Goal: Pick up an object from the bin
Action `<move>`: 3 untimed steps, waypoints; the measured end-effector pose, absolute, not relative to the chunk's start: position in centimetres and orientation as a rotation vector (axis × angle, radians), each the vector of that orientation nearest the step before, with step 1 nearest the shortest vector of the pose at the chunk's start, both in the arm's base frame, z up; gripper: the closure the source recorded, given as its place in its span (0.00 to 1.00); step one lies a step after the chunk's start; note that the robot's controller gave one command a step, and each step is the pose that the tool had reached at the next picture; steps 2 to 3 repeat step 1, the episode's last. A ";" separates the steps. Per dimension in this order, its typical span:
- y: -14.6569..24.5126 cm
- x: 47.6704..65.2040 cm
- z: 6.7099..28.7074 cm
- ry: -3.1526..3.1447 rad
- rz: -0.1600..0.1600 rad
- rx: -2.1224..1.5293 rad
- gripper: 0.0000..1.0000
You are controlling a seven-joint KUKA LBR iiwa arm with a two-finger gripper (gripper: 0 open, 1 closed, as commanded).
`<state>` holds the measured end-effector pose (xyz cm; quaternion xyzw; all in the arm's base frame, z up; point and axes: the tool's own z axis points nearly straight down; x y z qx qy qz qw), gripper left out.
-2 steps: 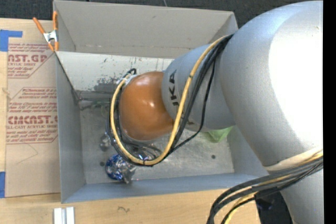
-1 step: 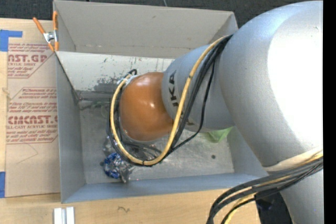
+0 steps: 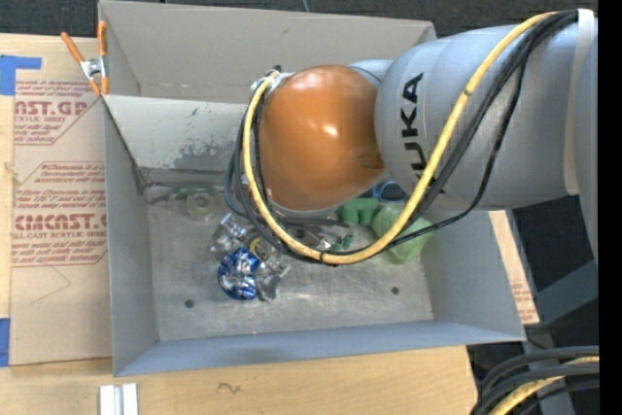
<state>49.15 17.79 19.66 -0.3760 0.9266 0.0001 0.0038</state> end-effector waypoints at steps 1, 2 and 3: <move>22.7 58.2 33.1 2.619 0.000 -1.716 1.00; 22.7 58.2 33.1 2.619 0.000 -1.716 1.00; 22.7 58.2 33.1 2.619 0.000 -1.716 1.00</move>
Offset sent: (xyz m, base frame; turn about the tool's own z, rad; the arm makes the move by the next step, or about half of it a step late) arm 0.0893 0.0471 0.1311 -0.3888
